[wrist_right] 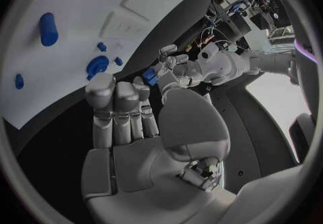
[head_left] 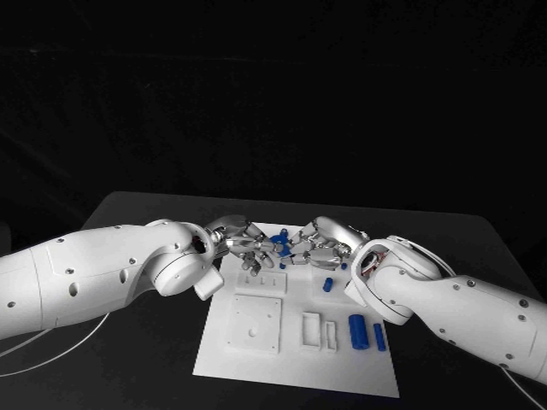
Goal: Assemble the parts on the task board
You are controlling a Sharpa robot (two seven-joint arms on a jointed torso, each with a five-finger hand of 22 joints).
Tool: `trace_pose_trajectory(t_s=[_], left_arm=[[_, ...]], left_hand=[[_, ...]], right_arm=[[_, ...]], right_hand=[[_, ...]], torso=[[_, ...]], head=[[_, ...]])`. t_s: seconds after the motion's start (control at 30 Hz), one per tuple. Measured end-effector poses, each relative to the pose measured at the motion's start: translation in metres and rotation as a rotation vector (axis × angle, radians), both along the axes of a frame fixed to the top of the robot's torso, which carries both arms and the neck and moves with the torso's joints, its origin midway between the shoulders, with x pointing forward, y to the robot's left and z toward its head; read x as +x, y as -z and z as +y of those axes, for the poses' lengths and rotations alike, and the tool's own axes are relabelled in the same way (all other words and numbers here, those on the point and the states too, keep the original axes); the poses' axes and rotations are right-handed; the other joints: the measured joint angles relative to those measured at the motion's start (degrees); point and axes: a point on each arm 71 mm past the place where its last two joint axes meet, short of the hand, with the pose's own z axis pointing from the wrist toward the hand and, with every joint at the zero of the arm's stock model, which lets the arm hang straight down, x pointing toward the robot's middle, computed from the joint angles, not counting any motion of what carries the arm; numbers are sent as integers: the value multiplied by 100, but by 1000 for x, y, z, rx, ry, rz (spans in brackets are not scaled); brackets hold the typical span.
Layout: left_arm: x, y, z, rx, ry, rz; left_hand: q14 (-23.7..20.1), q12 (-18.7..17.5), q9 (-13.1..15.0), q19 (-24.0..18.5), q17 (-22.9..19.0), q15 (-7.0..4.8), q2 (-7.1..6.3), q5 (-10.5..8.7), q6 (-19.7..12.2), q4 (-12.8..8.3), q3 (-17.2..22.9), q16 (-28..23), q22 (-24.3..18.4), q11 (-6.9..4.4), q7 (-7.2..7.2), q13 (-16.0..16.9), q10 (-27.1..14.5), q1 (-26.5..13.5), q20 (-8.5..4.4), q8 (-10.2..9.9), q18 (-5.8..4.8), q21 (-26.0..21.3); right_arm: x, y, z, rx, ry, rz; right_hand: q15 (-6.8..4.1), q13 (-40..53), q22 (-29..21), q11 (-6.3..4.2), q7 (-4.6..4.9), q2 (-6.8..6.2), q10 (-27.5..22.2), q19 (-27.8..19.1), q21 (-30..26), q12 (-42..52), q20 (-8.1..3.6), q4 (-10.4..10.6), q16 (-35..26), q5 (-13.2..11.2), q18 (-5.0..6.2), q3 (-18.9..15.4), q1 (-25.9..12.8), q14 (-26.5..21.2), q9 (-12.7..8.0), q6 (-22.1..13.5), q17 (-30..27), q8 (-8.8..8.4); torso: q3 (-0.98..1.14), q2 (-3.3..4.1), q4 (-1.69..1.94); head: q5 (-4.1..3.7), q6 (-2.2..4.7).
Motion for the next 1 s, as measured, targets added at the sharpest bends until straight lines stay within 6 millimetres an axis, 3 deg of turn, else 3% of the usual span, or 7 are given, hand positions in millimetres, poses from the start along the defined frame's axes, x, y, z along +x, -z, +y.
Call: trace_pose_trajectory(t_s=[0.2,0.43,0.53,0.7,0.87,0.93,1.0], left_arm=[[0,0,0,0,0,0],[0,0,0,0,0,0],[0,0,0,0,0,0],[0,0,-1,-1,3,0],[-1,0,-1,-3,5,2],[-1,-1,-1,-3,5,3],[0,0,-1,-2,2,5]], left_hand=[[0,0,1,0,0,1,-14,-1,3,0,-1,23,0,0,3,0,0,-14,0,0,0,0],[0,0,3,0,4,2,-19,-2,3,2,-2,23,-1,0,3,0,0,-18,0,0,0,0],[0,0,4,0,4,2,-18,-9,3,3,-3,23,-1,0,2,0,0,-18,0,-1,0,0],[0,0,4,0,9,3,12,11,2,6,-6,23,-1,0,2,0,0,-33,0,-7,0,26],[2,0,-21,0,9,7,13,11,2,8,-8,23,-1,0,1,0,0,-33,0,-17,0,26],[8,0,-76,0,9,12,49,-125,-7,95,-96,23,-1,0,-44,0,0,-81,0,-17,0,26],[8,0,-168,0,9,11,-13,-360,78,218,-219,23,2,-14,-202,0,-14,-183,0,-17,0,25]], right_arm=[[0,1,1,-3,-6,5],[-1,1,3,-3,-11,7],[-1,1,3,-2,-11,6],[-1,1,3,6,-9,-4],[-1,0,2,17,-6,-16],[-1,0,2,19,-5,-20],[-1,0,2,19,-7,-23]], right_hand=[[-17,14,0,-18,-35,-209,18,-21,0,0,-21,171,0,-244,1,816,-128,17,0,77,9,0],[-17,33,0,-18,-46,-219,18,-21,23,0,-21,215,0,-366,1,1178,-123,17,-1,130,16,-1],[-17,51,0,-38,-68,-219,39,-21,23,0,-21,178,0,-539,1,1419,-123,17,-7,199,31,-13],[-62,68,0,-83,-57,-233,40,-21,58,22,-61,-8,0,-1005,2,2178,-106,20,-14,353,53,-57],[-62,68,0,-90,-48,-239,46,-21,90,22,-62,-137,0,-1153,1,2506,-101,20,-14,362,83,-51],[-62,73,0,-90,-47,-235,45,-21,90,22,-61,-164,0,-1154,1,2534,-104,20,-13,362,91,-50],[-62,73,0,-90,-47,-223,46,-1,90,22,-81,-165,0,-1154,2,2534,-115,20,-13,362,100,-50]], torso=[[0,-1,-1],[1,-2,-2],[3,-2,-3],[3,-2,-3],[4,-2,-3],[4,-2,-3],[4,-2,-3]], head=[[3,-3],[5,-4],[4,-4],[3,-4],[3,-7],[3,-8],[3,-8]])
